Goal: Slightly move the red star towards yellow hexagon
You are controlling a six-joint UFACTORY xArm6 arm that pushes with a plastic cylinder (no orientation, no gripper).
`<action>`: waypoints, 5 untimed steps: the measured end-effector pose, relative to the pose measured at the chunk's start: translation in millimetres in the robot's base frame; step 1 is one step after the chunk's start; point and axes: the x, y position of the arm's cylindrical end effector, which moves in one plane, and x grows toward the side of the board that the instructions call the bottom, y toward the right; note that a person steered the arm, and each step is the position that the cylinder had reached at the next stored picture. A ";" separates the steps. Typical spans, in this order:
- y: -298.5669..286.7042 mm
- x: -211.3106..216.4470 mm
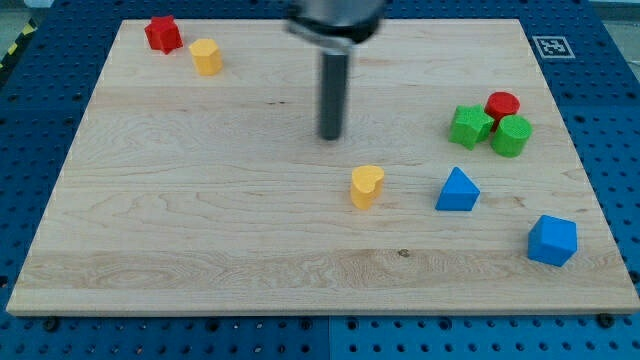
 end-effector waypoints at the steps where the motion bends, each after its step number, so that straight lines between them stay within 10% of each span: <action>1: -101.7 0.0; 3: -269.1 -93.7; 5: -268.4 -109.3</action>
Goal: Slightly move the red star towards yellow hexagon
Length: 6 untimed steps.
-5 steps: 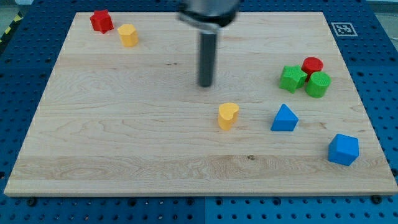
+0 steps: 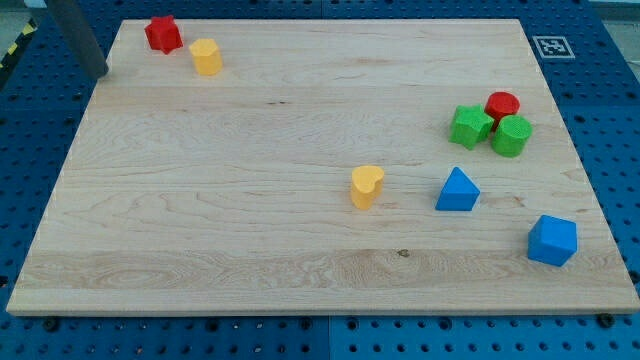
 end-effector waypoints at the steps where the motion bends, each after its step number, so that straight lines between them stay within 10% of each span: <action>1: 6.2 -50.4; 6: 58.4 -80.5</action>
